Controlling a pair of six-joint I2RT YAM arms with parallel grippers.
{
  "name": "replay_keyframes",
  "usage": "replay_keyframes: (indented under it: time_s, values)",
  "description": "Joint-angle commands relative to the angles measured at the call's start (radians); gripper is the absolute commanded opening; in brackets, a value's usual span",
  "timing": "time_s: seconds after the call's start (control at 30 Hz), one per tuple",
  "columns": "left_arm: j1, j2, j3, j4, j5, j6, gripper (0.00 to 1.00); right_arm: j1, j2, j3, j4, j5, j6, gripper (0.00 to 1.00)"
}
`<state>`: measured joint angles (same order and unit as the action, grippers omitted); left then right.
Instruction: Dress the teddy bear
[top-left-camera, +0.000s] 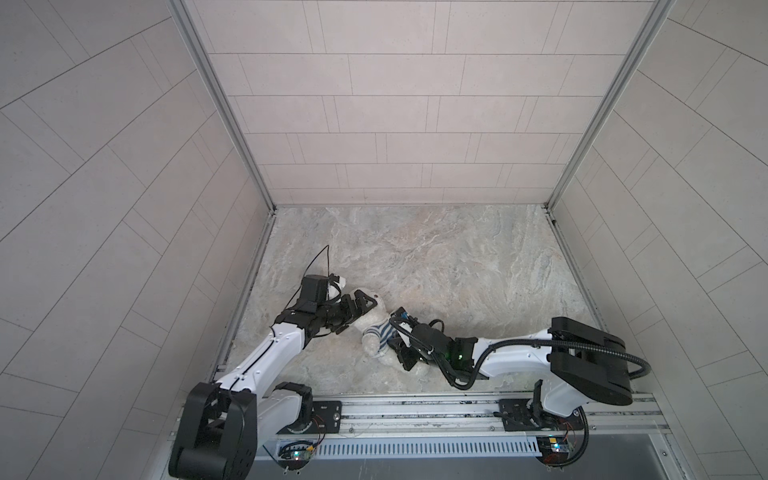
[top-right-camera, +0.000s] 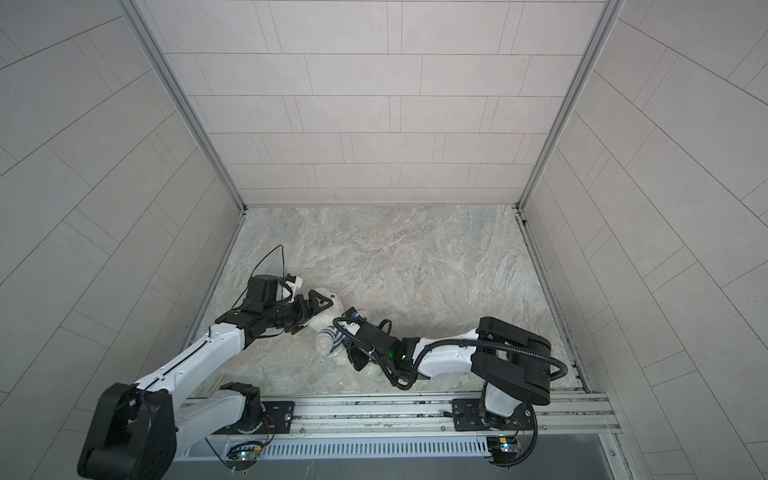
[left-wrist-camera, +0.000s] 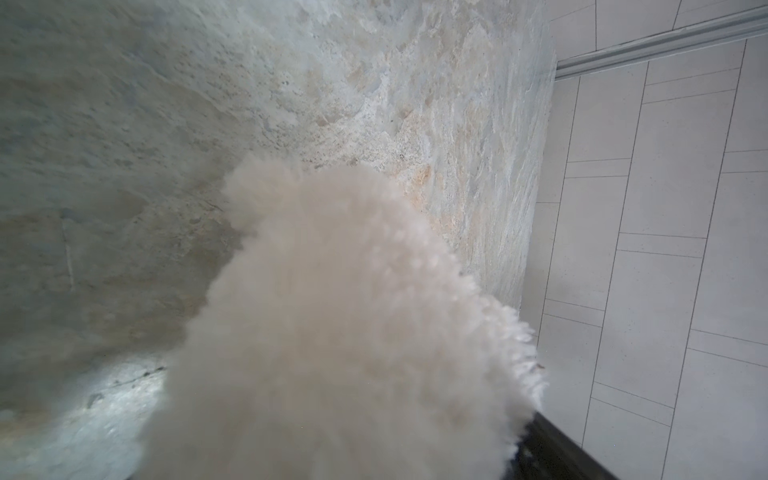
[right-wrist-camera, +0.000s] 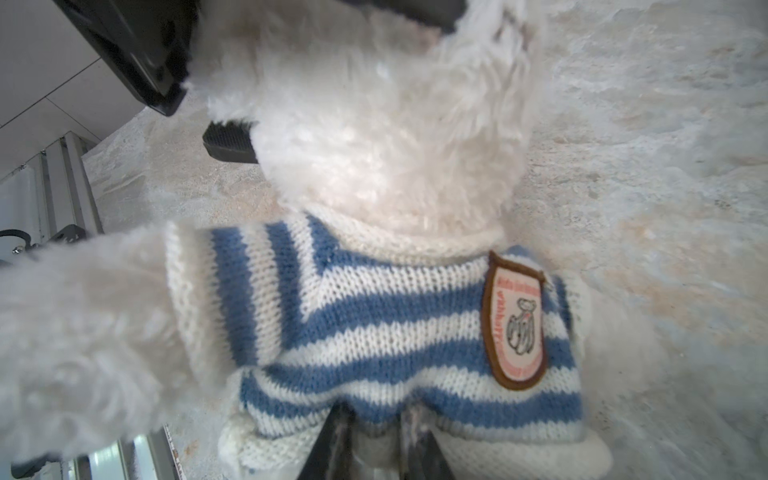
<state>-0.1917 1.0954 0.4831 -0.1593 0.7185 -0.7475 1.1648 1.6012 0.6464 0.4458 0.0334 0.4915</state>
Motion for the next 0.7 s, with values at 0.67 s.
replay_keyframes:
  time_s: [0.67]
  values:
    - [-0.003, 0.016, 0.107, -0.101, 0.049, 0.185, 1.00, 0.012, -0.004, -0.021, 0.036, 0.009, 0.034, 0.21]
